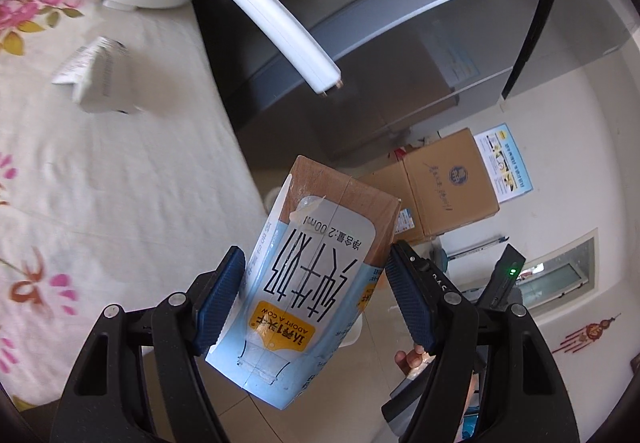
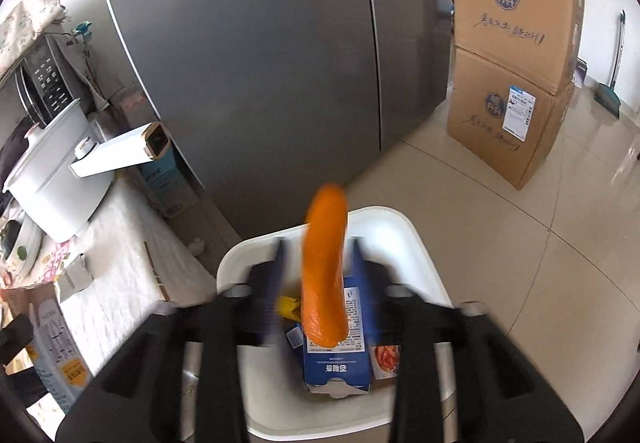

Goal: Collect trash
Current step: 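Open the right tool over the bin to drop the orange peel, then open the left tool over the bin to drop the milk carton, then move both tools back over the table toward the white paper packet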

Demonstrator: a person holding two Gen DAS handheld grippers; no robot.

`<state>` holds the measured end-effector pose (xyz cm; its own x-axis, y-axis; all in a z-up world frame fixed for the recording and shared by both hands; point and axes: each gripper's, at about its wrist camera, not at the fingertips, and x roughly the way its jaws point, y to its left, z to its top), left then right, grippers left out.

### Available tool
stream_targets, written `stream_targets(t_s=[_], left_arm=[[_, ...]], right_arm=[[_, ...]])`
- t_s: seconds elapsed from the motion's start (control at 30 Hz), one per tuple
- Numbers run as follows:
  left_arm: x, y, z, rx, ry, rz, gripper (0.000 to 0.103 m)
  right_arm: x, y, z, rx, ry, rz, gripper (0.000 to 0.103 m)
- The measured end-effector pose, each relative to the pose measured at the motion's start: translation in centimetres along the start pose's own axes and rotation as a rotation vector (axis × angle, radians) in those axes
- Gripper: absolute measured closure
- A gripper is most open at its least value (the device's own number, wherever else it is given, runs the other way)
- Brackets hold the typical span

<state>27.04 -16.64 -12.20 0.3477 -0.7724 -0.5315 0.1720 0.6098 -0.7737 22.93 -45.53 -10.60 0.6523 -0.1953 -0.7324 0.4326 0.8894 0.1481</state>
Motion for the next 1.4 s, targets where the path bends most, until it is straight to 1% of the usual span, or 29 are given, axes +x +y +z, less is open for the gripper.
stream_targets(t_s=[0.03,0.07,0.1,0.17,0.2,0.27,0.33,0.5,0.63,0.87,0.97,1.03,1.23,1.4], left_arm=[[0.8,-0.4,-0.1,0.002,0.007,-0.001,0.032],[1.4,-0.8,-0.1,0.004,0.014,-0.003,0.032],[2.0,-1.2,-0.1,0.007,0.020,-0.003,0.032],[3.2,-2.0,-0.2,0.018,0.034,-0.001,0.032],[4.0,-2.5,-0.3,0.027,0.043,0.000,0.032],[5.4,-3.5,-0.3,0.043,0.057,0.006,0.032],[6.6,-4.3,-0.3,0.054,0.064,0.008,0.032],[10.3,-6.8,-0.6,0.095,0.089,0.016,0.032],[12.4,-8.2,-0.9,0.130,0.098,0.033,0.032],[14.5,-8.5,-1.0,0.121,0.144,0.038,0.031],[15.0,-9.0,-1.0,0.143,0.152,0.052,0.029],[14.8,-9.2,-1.1,0.156,0.142,0.064,0.027],[13.5,-9.4,-0.8,0.210,0.089,0.132,0.025],[12.2,-8.7,-0.2,0.252,0.041,0.223,0.022]], right_arm=[[-0.3,-0.3,0.1,0.001,-0.011,-0.018,0.047],[-0.5,-0.4,0.1,0.006,-0.019,-0.031,0.039],[-0.7,-0.7,0.2,0.014,-0.029,-0.050,0.034],[-1.4,-1.5,0.4,0.037,-0.077,-0.145,0.011],[-1.6,-1.8,0.6,0.041,-0.101,-0.185,0.007],[-2.3,-2.2,0.8,0.022,-0.149,-0.307,0.007],[-2.6,-2.9,1.0,0.018,-0.169,-0.373,0.007],[-2.8,-4.3,1.6,0.058,-0.183,-0.442,0.007],[-2.5,-5.5,1.5,0.079,-0.180,-0.487,0.007],[-2.7,-7.0,1.4,0.108,-0.167,-0.527,0.007],[-2.7,-7.3,1.6,0.113,-0.160,-0.529,0.007],[-2.7,-7.4,1.7,0.112,-0.161,-0.530,0.007],[-2.8,-6.8,1.7,0.090,-0.169,-0.532,0.007],[-2.6,-5.2,1.4,0.078,-0.165,-0.505,0.007]])
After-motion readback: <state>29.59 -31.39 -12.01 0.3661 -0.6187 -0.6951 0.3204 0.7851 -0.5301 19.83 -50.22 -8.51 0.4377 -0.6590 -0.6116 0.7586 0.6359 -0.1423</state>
